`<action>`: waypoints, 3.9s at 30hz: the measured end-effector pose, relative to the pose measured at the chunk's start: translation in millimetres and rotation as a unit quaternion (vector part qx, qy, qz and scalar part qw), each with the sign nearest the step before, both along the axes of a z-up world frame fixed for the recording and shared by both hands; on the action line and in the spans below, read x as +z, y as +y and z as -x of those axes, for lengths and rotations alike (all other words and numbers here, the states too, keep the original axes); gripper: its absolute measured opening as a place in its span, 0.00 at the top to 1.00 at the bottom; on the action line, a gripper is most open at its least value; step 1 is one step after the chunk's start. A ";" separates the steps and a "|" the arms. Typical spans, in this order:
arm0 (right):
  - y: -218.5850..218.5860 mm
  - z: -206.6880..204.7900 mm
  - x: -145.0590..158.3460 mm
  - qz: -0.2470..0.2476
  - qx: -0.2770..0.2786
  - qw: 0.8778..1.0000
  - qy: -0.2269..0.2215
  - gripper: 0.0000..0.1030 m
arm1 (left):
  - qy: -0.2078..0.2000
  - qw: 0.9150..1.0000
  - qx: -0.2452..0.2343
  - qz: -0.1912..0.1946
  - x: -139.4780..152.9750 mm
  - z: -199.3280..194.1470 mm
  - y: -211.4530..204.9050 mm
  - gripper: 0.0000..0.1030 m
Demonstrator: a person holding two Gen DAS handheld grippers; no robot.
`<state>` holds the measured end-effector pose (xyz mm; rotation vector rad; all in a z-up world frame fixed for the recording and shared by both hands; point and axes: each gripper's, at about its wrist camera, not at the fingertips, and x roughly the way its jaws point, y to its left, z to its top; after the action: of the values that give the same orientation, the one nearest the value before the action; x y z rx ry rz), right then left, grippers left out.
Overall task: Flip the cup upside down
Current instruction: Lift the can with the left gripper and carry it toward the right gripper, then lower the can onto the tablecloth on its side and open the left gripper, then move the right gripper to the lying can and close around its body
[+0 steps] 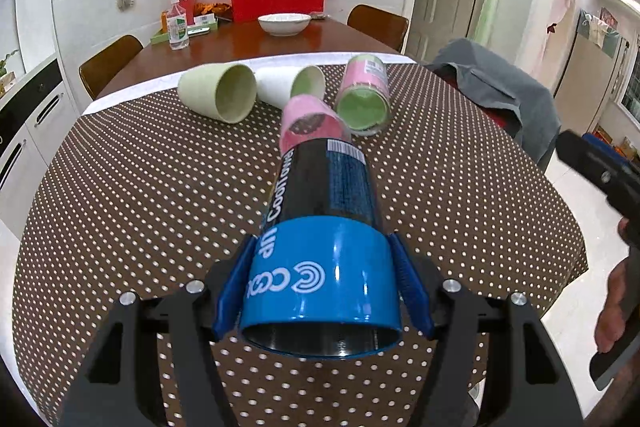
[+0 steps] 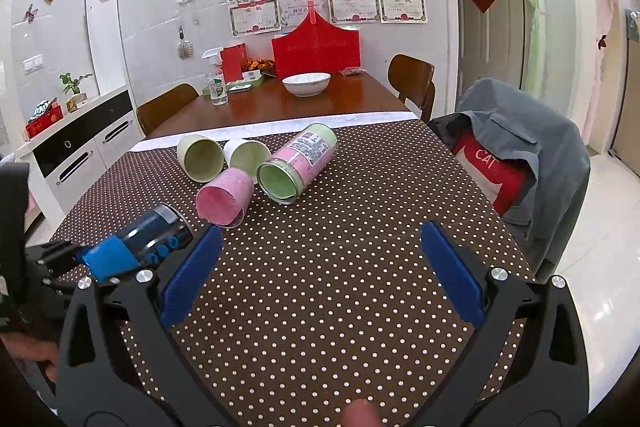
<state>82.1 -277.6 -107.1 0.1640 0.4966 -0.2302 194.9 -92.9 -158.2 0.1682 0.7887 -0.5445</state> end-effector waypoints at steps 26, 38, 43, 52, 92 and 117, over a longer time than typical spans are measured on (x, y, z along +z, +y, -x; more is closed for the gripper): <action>8.1 -2.2 -4.2 -0.015 0.010 1.000 0.014 0.05 | -0.036 0.998 0.028 -0.032 -4.0 28.1 3.9 0.15; 29.3 -3.1 7.2 -0.013 0.028 1.000 0.004 0.05 | -0.097 0.992 0.080 -0.008 33.1 49.0 42.3 0.15; 37.6 -1.3 14.1 -0.013 0.034 0.999 -0.002 0.05 | -0.121 0.988 0.098 0.006 45.6 59.3 59.6 0.14; 54.3 -1.1 23.3 -0.017 0.050 0.999 -0.005 0.05 | -0.168 0.976 0.137 0.018 68.3 78.9 91.4 0.14; 100.0 -1.6 51.3 0.016 0.080 0.996 -0.027 0.05 | -0.217 0.953 0.209 0.035 93.7 97.2 147.3 0.14; 109.2 -5.1 54.3 0.024 0.092 0.995 -0.019 0.05 | -0.224 0.948 0.225 0.036 90.6 97.1 155.1 0.14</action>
<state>87.1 -168.4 -52.7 0.0753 0.4651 -0.0586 97.8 62.2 -67.6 0.0359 0.3418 -0.0897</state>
